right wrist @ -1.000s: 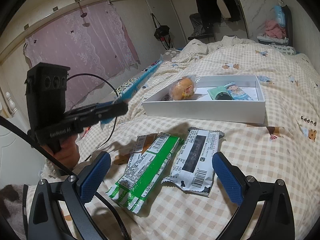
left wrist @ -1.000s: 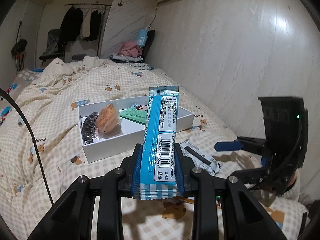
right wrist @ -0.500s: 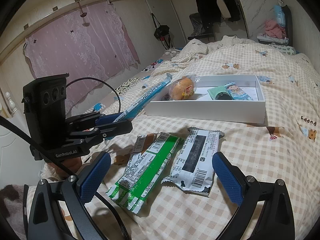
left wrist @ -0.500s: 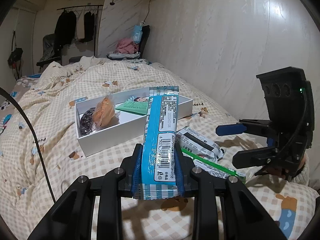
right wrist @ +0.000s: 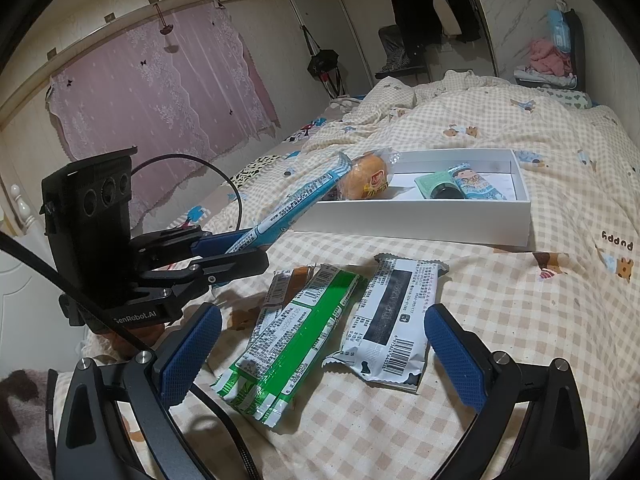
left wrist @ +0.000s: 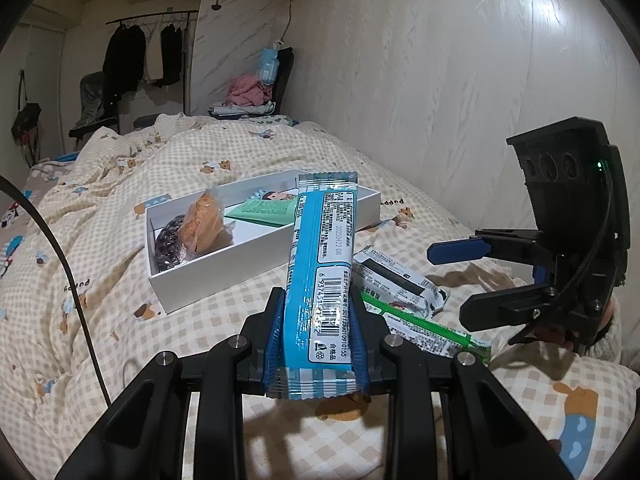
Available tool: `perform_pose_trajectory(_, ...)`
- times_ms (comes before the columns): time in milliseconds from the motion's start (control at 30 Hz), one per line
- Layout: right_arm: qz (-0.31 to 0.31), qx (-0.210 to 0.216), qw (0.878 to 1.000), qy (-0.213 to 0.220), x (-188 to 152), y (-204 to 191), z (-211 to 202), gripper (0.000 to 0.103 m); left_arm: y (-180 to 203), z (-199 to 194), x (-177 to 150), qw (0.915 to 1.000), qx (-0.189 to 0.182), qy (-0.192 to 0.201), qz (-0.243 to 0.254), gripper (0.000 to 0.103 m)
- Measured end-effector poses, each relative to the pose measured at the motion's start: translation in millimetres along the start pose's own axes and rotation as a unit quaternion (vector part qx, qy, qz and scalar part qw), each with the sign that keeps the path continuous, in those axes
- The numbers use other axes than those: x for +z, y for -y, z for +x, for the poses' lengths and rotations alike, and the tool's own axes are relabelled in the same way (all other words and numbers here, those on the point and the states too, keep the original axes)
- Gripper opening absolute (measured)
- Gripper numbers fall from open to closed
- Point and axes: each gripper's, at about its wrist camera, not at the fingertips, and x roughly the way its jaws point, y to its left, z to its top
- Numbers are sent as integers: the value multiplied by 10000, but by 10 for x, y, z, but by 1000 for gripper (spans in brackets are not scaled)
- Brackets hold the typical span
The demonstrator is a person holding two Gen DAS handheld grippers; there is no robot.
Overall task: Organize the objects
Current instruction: 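Hold the blue packet up with the left gripper while the right gripper moves toward the white packet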
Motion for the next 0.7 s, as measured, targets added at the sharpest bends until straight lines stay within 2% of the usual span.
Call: perform_pose_trajectory(700,-1,-1,10000,0,-1,-2,3,102,15,-6,-13,10000,4,-31,32,33)
